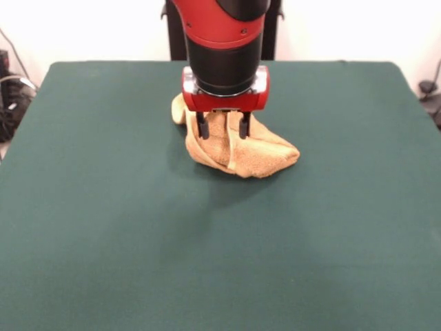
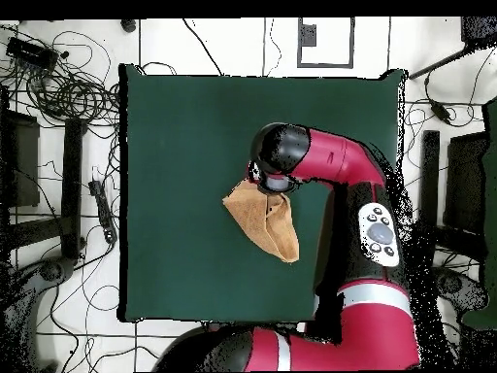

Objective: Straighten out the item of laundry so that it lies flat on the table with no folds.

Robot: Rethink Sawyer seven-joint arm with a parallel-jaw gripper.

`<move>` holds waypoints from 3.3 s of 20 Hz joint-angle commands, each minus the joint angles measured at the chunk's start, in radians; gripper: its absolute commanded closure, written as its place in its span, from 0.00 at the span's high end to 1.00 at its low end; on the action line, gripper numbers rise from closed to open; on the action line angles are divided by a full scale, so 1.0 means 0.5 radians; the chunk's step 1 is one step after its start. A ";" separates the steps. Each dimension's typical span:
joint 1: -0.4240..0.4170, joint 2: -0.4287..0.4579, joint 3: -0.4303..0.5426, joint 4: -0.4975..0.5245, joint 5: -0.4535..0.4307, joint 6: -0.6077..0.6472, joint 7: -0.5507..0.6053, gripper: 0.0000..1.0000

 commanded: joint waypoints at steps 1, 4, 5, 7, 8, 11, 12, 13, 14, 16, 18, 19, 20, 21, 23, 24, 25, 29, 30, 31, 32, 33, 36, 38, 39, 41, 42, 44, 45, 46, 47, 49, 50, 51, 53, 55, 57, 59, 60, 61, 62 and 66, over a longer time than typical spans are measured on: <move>0.076 -0.020 0.233 0.055 -0.075 0.141 -0.121 1.00; 0.099 -0.019 0.226 0.048 -0.060 0.147 -0.064 1.00; 0.110 -0.013 0.221 0.038 -0.056 0.150 -0.043 1.00; 0.120 -0.009 0.217 0.031 -0.050 0.149 -0.020 1.00; 0.124 -0.004 0.215 0.023 -0.051 0.150 -0.015 1.00; 0.124 0.006 0.216 0.011 -0.053 0.151 -0.022 1.00; 0.123 0.005 0.217 0.011 -0.053 0.151 -0.025 1.00; 0.123 0.007 0.215 0.007 -0.056 0.155 -0.028 1.00; 0.123 0.007 0.215 0.008 -0.056 0.153 -0.031 1.00; 0.122 0.012 0.214 0.000 -0.058 0.155 -0.035 1.00; 0.121 0.019 0.217 -0.016 -0.058 0.164 -0.043 1.00; 0.121 0.029 0.218 -0.035 -0.058 0.178 -0.046 1.00; 0.122 0.041 0.220 -0.061 -0.059 0.193 -0.048 1.00; 0.124 0.056 0.222 -0.090 -0.063 0.209 -0.049 1.00; 0.132 0.093 0.225 -0.159 -0.070 0.235 -0.043 1.00; 0.137 0.116 0.228 -0.201 -0.075 0.249 -0.040 1.00; 0.143 0.133 0.228 -0.232 -0.084 0.249 -0.037 1.00; 0.134 0.118 0.240 -0.201 -0.084 0.219 -0.051 1.00; 0.133 0.091 0.236 -0.154 -0.084 0.199 -0.056 1.00; 0.130 0.066 0.234 -0.114 -0.081 0.192 -0.060 1.00; 0.130 0.054 0.234 -0.098 -0.080 0.195 -0.063 1.00; 0.125 0.028 0.236 -0.051 -0.076 0.169 -0.068 1.00; 0.129 -0.010 0.243 0.031 -0.074 0.080 -0.057 1.00; 0.140 -0.047 0.238 0.083 -0.065 0.073 -0.035 1.00; 0.145 -0.062 0.238 0.107 -0.059 0.065 -0.022 1.00; 0.151 -0.085 0.234 0.138 -0.055 0.054 -0.003 1.00; 0.153 -0.101 0.232 0.159 -0.055 0.052 0.002 1.00; 0.155 -0.125 0.226 0.181 -0.056 0.067 0.004 1.00; 0.153 -0.136 0.226 0.186 -0.055 0.087 0.003 1.00; 0.152 -0.144 0.226 0.186 -0.053 0.110 0.000 1.00; 0.150 -0.150 0.227 0.187 -0.051 0.127 -0.002 1.00; 0.150 -0.160 0.227 0.183 -0.050 0.155 -0.002 1.00; 0.150 -0.162 0.227 0.180 -0.050 0.171 -0.002 1.00; 0.151 -0.161 0.226 0.170 -0.050 0.188 0.000 1.00; 0.152 -0.156 0.228 0.154 -0.048 0.208 0.007 1.00; 0.154 -0.145 0.231 0.138 -0.046 0.216 0.015 1.00; 0.154 -0.140 0.240 0.125 -0.040 0.238 0.013 1.00; 0.156 -0.146 0.236 0.125 -0.058 0.237 -0.007 1.00; 0.154 -0.148 0.235 0.131 -0.071 0.224 -0.024 1.00; 0.152 -0.150 0.233 0.138 -0.084 0.210 -0.041 1.00; 0.148 -0.154 0.234 0.150 -0.092 0.191 -0.056 1.00; 0.136 -0.180 0.237 0.192 -0.099 0.183 -0.089 1.00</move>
